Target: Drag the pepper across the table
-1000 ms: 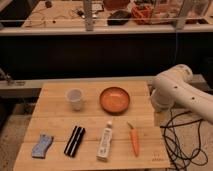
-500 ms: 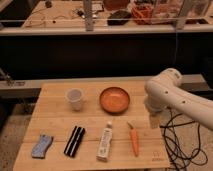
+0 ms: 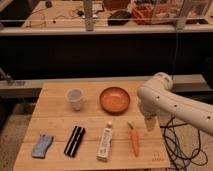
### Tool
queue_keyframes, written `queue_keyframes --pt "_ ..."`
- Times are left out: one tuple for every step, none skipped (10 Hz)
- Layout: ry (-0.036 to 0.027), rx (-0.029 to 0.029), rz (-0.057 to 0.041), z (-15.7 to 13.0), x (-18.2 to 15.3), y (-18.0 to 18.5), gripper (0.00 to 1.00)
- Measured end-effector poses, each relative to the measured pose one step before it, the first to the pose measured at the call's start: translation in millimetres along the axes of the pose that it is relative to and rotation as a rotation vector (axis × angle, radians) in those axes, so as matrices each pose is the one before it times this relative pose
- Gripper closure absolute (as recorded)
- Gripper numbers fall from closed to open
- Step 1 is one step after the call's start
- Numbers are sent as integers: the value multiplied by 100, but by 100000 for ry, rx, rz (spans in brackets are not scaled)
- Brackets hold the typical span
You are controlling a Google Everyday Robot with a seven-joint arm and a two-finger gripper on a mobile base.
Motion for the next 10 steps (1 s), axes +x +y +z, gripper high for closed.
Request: queue_keyframes --pt "245 87 -2320 145 -386 13 20" --pt "214 305 -2923 262 -555 -188 20" --pt "331 19 -3223 283 -413 -6 20" --pt "269 124 -3273 254 -406 -37 20" --pt "144 399 -1544 86 -287 -103 20" --pt "289 107 -1671 146 -59 138 20" --pt "208 166 -2475 124 -5 136 20" --pt "198 221 -2227 127 -127 5 20" --pt "331 142 -2077 167 -249 -48 20" --pt "51 349 -3142 104 -285 -48 20"
